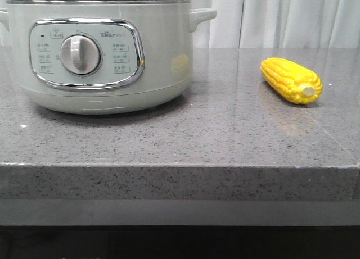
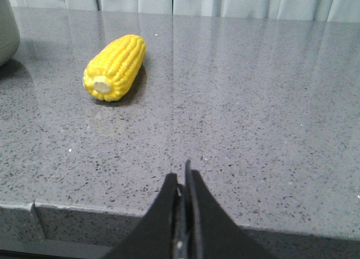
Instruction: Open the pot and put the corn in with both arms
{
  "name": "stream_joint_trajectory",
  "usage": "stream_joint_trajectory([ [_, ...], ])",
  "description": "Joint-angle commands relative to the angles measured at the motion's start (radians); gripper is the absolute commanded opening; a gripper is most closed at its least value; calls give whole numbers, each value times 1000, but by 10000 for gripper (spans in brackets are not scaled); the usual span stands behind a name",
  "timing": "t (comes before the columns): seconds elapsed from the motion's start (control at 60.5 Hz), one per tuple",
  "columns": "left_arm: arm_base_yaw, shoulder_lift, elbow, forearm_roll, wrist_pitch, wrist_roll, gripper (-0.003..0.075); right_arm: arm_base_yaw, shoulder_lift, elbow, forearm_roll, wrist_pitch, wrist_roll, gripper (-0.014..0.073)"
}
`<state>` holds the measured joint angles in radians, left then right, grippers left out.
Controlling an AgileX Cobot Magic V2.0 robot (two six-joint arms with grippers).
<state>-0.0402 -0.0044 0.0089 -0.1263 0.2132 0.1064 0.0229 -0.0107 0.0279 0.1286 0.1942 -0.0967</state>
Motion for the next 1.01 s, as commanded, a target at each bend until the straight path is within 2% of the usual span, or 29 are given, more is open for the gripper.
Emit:
stream_joint_trajectory([
  [0.0, 1, -25, -2, -12, -74, -7, -18, -7, -20, -3, -9, -81, -2, -58],
  [0.215, 1, -21, -37, -12, -166, -7, -18, -7, -20, -14, -9, -162, -2, -58],
  [0.429, 1, 81, -320, 46, -65, -7, -19, -7, 17, -247, -10, -22, -4, -58],
  [0.628, 1, 374, -616, 49, 76, -7, -19, -7, 241, -547, -10, 89, -4, -58],
  [0.743, 1, 496, -708, 49, 127, -7, -18, -7, 363, -673, -10, 149, -4, -58],
  [0.859, 1, 542, -732, 23, 144, -7, -18, -7, 430, -724, -10, 168, -5, -57],
  [0.941, 1, 544, -732, 18, 152, -7, 1, -7, 433, -724, -10, 166, -5, -15],
  [0.991, 1, 544, -732, 18, 152, -7, 53, -7, 433, -724, -10, 166, -5, 66],
])
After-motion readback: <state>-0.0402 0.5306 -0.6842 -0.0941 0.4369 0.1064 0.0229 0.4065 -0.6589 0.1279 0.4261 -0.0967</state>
